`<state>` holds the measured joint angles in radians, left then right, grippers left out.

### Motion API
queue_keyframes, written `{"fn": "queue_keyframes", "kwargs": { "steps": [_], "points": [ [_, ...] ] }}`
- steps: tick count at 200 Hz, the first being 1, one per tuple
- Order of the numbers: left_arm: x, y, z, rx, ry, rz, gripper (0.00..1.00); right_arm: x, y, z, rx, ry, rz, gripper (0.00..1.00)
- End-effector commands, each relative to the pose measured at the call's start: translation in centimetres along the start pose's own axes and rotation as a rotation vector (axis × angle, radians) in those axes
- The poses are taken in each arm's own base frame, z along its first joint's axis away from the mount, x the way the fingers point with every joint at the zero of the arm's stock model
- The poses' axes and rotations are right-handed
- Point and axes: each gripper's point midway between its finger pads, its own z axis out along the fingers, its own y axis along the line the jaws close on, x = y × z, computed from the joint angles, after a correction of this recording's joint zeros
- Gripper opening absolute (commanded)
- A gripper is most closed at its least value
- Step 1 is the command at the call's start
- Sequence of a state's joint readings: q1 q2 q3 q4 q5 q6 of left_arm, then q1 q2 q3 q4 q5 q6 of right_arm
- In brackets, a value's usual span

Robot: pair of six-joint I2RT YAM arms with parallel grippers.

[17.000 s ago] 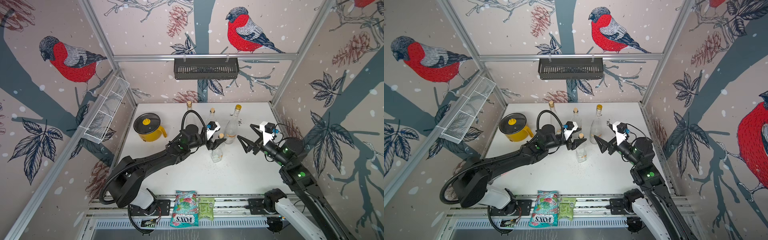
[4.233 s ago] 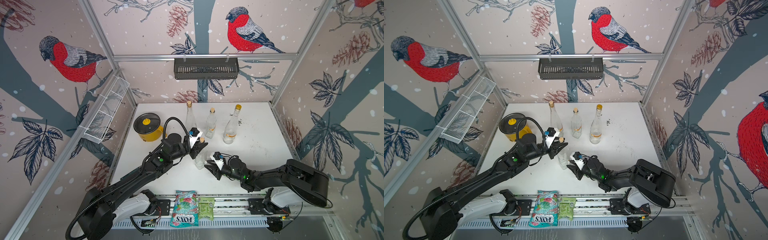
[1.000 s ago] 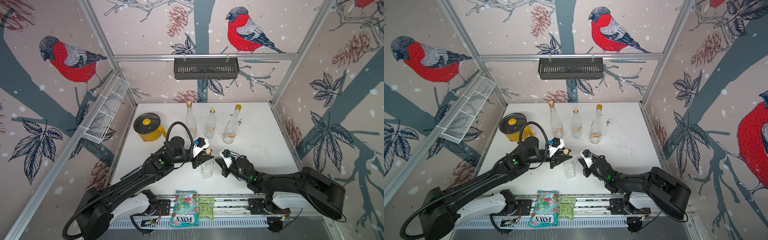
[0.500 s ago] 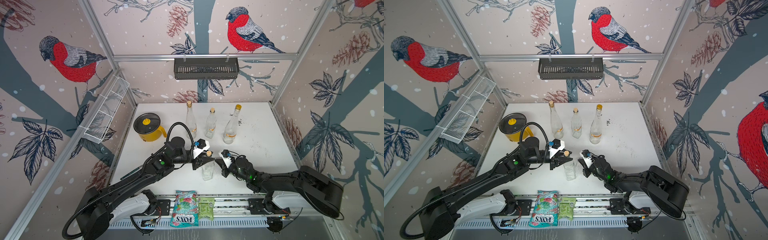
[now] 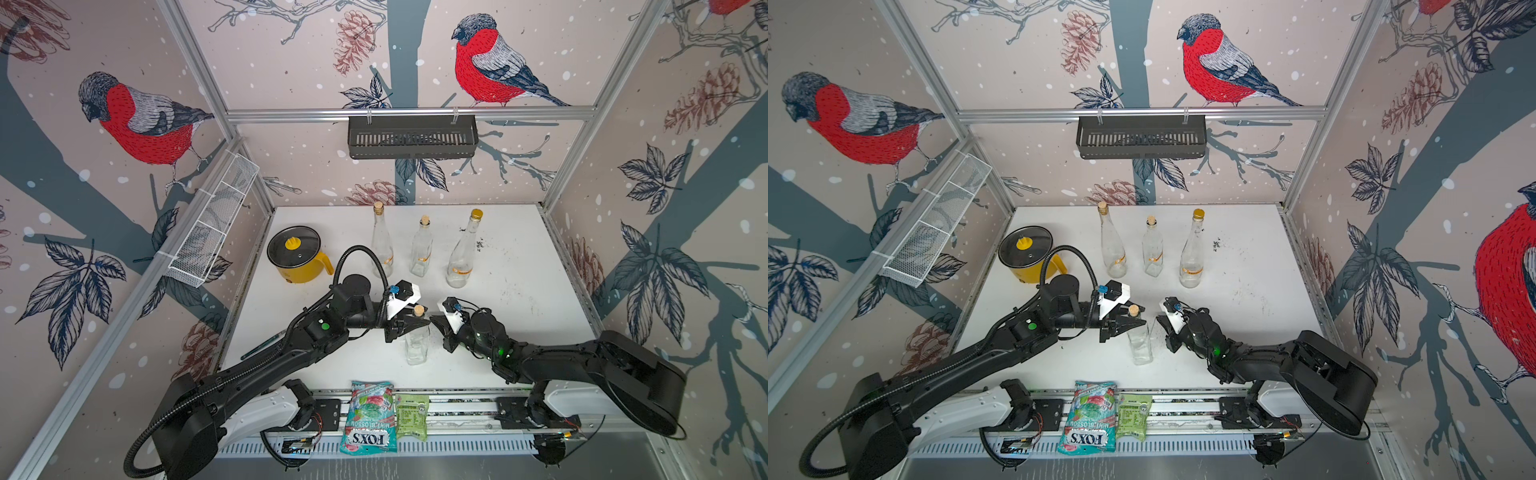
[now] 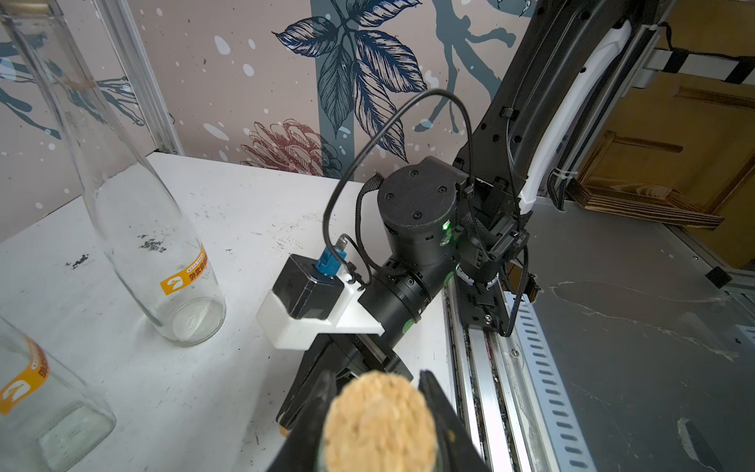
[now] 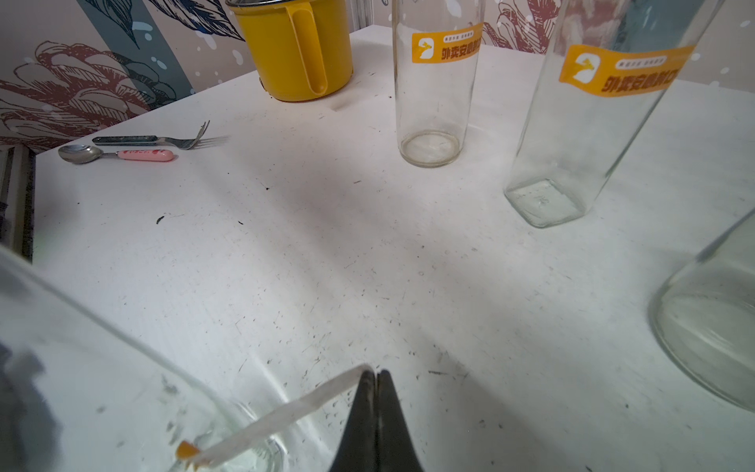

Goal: Remove the label from the bottle
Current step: Tear open the label from the bottle.

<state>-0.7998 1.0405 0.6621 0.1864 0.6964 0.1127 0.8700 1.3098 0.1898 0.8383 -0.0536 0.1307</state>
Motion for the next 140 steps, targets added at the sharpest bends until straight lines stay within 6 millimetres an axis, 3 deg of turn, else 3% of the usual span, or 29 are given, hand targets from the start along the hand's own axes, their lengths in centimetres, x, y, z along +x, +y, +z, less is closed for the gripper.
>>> {"fn": "queue_keyframes", "kwargs": {
  "steps": [1, 65, 109, 140],
  "points": [
    [-1.0, -0.8, -0.1, 0.04, -0.032, 0.039, 0.0, -0.1, -0.5, 0.1, 0.018, 0.005, 0.0, 0.01],
    [-1.3, -0.4, -0.4, 0.0, -0.037, 0.047, 0.0, 0.1, -1.9, -0.4, 0.051, 0.033, 0.025, 0.0],
    [-2.3, 5.0, -3.0, -0.378, -0.049, 0.0, 0.0, -1.0, -4.4, -1.5, 0.088, 0.126, 0.212, 0.0],
    [-2.9, 7.3, -5.4, -0.578, -0.079, -0.023, 0.0, -2.0, -6.5, -3.8, 0.154, 0.185, 0.393, 0.01]
  ]
}}
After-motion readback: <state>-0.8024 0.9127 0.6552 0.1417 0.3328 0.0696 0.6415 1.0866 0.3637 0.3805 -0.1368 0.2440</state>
